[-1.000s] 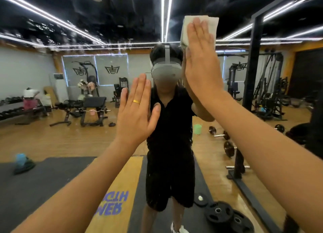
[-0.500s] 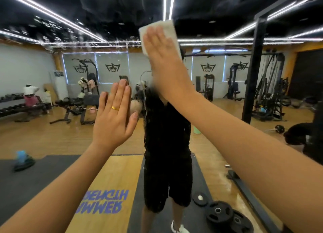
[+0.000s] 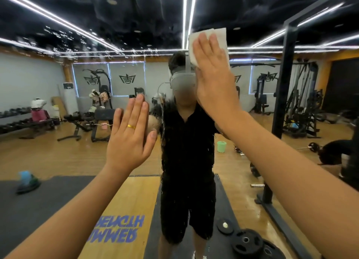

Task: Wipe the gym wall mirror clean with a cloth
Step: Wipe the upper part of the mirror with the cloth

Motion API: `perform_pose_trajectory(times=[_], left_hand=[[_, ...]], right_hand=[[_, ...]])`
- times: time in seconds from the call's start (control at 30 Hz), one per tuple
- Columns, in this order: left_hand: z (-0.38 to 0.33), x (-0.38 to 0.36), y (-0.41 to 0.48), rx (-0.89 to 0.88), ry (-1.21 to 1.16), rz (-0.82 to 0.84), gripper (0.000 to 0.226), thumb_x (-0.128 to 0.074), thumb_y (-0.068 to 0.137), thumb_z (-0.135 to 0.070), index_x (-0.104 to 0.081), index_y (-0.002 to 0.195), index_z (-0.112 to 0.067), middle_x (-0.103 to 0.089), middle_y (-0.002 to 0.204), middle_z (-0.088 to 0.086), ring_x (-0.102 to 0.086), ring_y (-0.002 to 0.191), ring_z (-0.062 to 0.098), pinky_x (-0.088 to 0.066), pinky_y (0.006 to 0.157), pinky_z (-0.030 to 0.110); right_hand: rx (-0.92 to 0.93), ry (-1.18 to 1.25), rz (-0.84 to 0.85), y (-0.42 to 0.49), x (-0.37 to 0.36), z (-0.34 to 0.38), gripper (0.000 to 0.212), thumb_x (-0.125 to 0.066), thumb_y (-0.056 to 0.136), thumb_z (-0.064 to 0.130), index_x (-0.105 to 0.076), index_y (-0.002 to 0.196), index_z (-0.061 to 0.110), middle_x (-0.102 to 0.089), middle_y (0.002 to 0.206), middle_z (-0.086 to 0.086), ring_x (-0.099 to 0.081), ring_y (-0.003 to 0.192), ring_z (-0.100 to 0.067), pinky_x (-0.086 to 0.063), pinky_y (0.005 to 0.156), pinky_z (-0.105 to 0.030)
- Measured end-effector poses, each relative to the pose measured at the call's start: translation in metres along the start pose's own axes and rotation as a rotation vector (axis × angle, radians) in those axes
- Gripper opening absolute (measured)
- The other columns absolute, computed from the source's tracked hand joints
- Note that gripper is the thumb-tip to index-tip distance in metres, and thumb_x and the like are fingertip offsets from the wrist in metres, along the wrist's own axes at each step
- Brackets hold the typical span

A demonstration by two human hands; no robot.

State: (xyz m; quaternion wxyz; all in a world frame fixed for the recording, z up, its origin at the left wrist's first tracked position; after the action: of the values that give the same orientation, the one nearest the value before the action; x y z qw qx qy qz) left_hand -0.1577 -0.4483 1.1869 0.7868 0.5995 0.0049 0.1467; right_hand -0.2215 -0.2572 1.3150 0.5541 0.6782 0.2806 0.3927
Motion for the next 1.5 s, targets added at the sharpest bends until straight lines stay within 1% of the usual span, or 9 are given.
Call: perform_pose_trajectory(times=[0.1, 0.2, 0.33, 0.43, 0.53, 0.73, 0.9, 1.23, 1.5], left_hand=[[0.001, 0.001, 0.0, 0.004, -0.005, 0.001, 0.067, -0.033, 0.108, -0.04, -0.021, 0.162, -0.002, -0.017, 0.17, 0.016, -0.017, 0.158, 0.032, -0.017, 0.127, 0.058], [0.002, 0.001, -0.001, -0.004, -0.003, 0.003, 0.067, -0.032, 0.108, -0.041, -0.021, 0.162, -0.001, -0.015, 0.171, 0.015, -0.017, 0.158, 0.032, -0.019, 0.126, 0.058], [0.0, -0.002, -0.001, -0.011, 0.005, -0.004, 0.067, -0.029, 0.109, -0.042, -0.023, 0.162, -0.001, -0.015, 0.17, 0.015, -0.017, 0.158, 0.032, -0.017, 0.127, 0.057], [0.004, 0.0, 0.002, -0.004, 0.01, -0.002, 0.067, -0.029, 0.108, -0.041, -0.023, 0.162, -0.001, -0.014, 0.171, 0.014, -0.015, 0.159, 0.031, -0.016, 0.127, 0.056], [0.004, 0.0, -0.001, -0.001, 0.011, -0.012, 0.067, -0.032, 0.108, -0.04, -0.021, 0.162, -0.002, -0.013, 0.171, 0.013, -0.014, 0.159, 0.03, -0.015, 0.128, 0.055], [0.002, -0.001, 0.0, -0.004, -0.017, 0.006, 0.067, -0.032, 0.108, -0.039, -0.017, 0.163, -0.003, -0.01, 0.171, 0.013, -0.012, 0.159, 0.031, -0.015, 0.127, 0.056], [0.0, -0.002, 0.0, 0.01, -0.011, 0.014, 0.068, -0.032, 0.107, -0.039, -0.02, 0.162, -0.001, -0.01, 0.171, 0.013, -0.013, 0.159, 0.031, -0.017, 0.126, 0.059], [-0.003, 0.007, 0.002, -0.019, -0.055, 0.014, 0.068, -0.041, 0.106, -0.037, -0.025, 0.161, 0.0, -0.019, 0.17, 0.017, -0.015, 0.159, 0.03, -0.009, 0.129, 0.05], [0.054, 0.022, 0.007, -0.014, -0.036, 0.007, 0.07, -0.043, 0.105, -0.035, -0.022, 0.162, -0.001, -0.019, 0.17, 0.019, -0.015, 0.159, 0.031, -0.015, 0.126, 0.062]], right_hand=[[0.084, -0.034, 0.063, 0.008, -0.011, 0.013, 0.065, -0.051, 0.101, -0.004, -0.027, 0.16, 0.007, -0.022, 0.169, -0.011, -0.012, 0.158, -0.028, 0.009, 0.124, -0.033], [0.184, -0.148, 0.079, 0.007, -0.01, 0.008, 0.068, -0.057, 0.098, -0.005, -0.03, 0.16, 0.008, -0.027, 0.168, -0.011, -0.018, 0.157, -0.029, -0.005, 0.126, -0.039], [-0.064, -0.137, -0.004, -0.01, 0.021, -0.034, 0.063, -0.045, 0.103, 0.001, -0.026, 0.162, 0.014, -0.021, 0.17, -0.003, -0.012, 0.159, -0.02, -0.018, 0.127, -0.038], [-0.234, -0.082, -0.096, -0.014, 0.042, -0.05, 0.061, -0.04, 0.106, 0.001, -0.023, 0.162, 0.015, -0.017, 0.171, -0.002, -0.008, 0.159, -0.019, -0.006, 0.124, -0.023], [-0.292, -0.054, -0.152, -0.001, 0.034, -0.042, 0.065, -0.04, 0.103, -0.005, -0.023, 0.162, 0.014, -0.017, 0.171, -0.005, -0.008, 0.159, -0.024, -0.009, 0.13, -0.04], [-0.012, -0.083, -0.037, 0.015, -0.015, 0.018, 0.068, -0.039, 0.101, -0.005, -0.018, 0.163, 0.013, -0.014, 0.172, -0.007, -0.006, 0.159, -0.024, 0.011, 0.125, -0.03], [0.293, -0.103, 0.124, -0.029, -0.037, 0.042, 0.069, -0.037, 0.093, -0.001, -0.027, 0.16, 0.007, -0.024, 0.169, -0.013, -0.018, 0.157, -0.028, -0.011, 0.129, -0.044], [0.135, -0.048, -0.003, -0.006, -0.022, 0.024, 0.062, -0.055, 0.1, -0.001, -0.035, 0.158, 0.006, -0.031, 0.166, -0.012, -0.023, 0.156, -0.028, -0.028, 0.125, -0.049], [0.162, -0.083, 0.031, -0.036, -0.048, 0.049, 0.058, -0.049, 0.102, 0.003, -0.033, 0.159, 0.005, -0.03, 0.167, -0.013, -0.022, 0.156, -0.031, -0.016, 0.129, -0.046]])
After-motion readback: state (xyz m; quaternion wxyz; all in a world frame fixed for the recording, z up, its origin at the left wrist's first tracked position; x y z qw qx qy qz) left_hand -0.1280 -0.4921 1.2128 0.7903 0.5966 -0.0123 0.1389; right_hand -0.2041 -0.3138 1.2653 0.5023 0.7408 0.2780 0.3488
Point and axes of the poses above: each hand's wrist, its own y-axis towards the middle knuckle, its own x-axis out of the back of the hand, z = x × y, the point moved 7 cm from there along y, towards the middle knuckle
